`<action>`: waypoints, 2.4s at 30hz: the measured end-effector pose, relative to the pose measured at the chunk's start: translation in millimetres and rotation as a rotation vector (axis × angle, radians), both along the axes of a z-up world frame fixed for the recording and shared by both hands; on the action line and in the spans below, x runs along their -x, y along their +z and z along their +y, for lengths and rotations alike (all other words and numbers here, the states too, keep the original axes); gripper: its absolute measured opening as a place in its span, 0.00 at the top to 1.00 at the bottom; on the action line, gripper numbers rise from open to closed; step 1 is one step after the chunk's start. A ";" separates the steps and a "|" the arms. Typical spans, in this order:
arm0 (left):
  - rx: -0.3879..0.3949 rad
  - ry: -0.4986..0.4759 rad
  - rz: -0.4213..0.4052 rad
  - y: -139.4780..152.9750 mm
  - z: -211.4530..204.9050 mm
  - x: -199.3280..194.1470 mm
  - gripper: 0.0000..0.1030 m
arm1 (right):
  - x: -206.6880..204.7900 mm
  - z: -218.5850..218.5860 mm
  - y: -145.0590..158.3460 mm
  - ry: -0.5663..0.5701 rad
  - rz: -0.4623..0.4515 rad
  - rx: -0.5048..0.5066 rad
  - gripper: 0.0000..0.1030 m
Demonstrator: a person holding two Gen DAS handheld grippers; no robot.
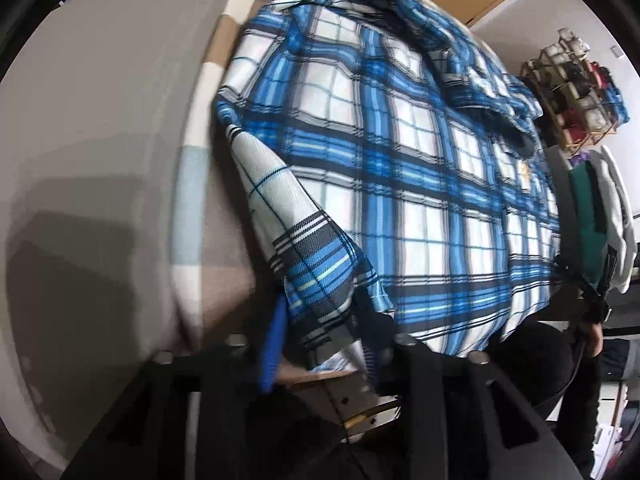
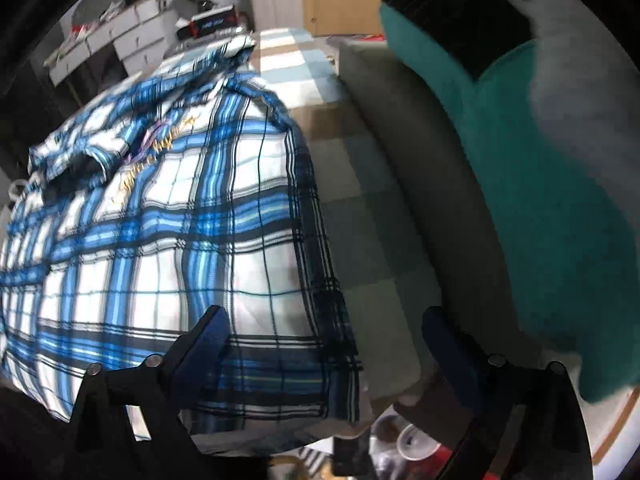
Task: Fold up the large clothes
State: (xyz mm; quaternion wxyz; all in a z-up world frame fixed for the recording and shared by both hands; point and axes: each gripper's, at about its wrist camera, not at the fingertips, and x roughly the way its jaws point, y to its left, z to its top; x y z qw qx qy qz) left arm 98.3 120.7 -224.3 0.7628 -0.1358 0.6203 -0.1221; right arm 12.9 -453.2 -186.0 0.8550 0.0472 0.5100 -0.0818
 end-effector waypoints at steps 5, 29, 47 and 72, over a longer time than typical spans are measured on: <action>-0.034 -0.008 0.026 1.6 8.5 5.8 0.91 | 5.4 -2.6 1.3 0.021 0.018 -0.092 0.39; -0.148 -0.058 0.019 3.0 -28.9 -21.6 0.39 | 3.8 6.7 0.2 0.102 -0.065 -0.147 0.42; -0.183 -0.026 -0.074 5.2 -22.4 23.4 0.98 | 28.7 -8.0 44.9 0.154 -0.181 -0.560 0.97; 0.094 -0.078 -0.159 107.4 -40.4 -82.1 0.99 | 3.7 36.1 111.4 0.163 -0.266 -0.551 0.97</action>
